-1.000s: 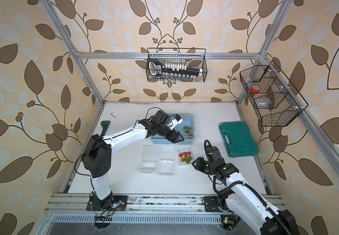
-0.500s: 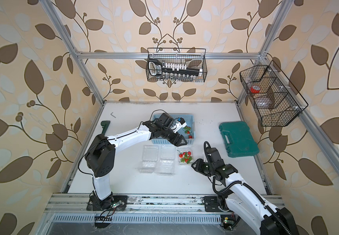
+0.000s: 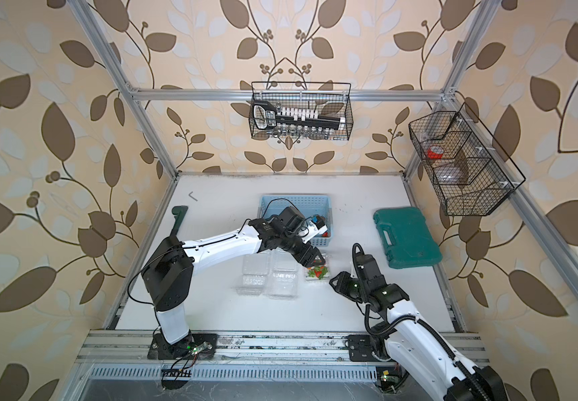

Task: Pack strawberries into containers
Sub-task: Close the packing box at the center of the board.

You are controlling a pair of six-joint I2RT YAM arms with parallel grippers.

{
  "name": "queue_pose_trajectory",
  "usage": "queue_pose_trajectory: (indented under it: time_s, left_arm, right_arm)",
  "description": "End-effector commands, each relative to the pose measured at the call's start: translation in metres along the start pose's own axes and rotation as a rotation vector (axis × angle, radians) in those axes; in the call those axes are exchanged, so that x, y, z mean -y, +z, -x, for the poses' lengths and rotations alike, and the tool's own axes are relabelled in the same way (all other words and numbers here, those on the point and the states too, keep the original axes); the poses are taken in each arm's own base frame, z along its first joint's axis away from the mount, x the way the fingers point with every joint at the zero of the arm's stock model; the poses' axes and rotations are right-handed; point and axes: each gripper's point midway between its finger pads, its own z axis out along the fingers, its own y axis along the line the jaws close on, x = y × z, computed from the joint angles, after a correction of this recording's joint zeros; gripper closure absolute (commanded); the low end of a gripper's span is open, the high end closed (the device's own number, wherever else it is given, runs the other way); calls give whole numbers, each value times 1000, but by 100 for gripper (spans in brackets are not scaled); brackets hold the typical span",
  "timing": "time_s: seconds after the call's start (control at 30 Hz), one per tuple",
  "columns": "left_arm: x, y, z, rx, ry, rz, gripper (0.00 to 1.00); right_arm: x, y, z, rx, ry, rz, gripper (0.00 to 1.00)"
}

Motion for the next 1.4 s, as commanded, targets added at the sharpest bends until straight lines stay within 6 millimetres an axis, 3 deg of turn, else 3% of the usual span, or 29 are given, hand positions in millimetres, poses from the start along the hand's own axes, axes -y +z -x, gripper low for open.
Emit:
queue_pose_trajectory:
  time_s: [0.0, 0.17, 0.4, 0.6, 0.93, 1.37]
  left_arm:
    - [8, -8, 0, 28, 26, 18, 30]
    - [4, 6, -18, -13, 19, 34, 30]
    - [2, 25, -26, -54, 32, 47, 30]
    - [0, 36, -34, -83, 36, 55, 31]
    - [-5, 40, -43, -105, 40, 72, 31]
    - [-6, 41, -47, -111, 33, 72, 31]
  right_arm:
    - [-6, -22, 20, 81, 27, -18, 60]
    - [-15, -34, 34, 124, 36, 12, 60]
    - [-19, -5, 26, 27, 21, 63, 59]
    - [-18, 8, 25, -17, -2, 58, 58]
    - [4, 23, 7, -72, 1, 12, 57]
    - [1, 26, 6, -71, 20, 48, 58]
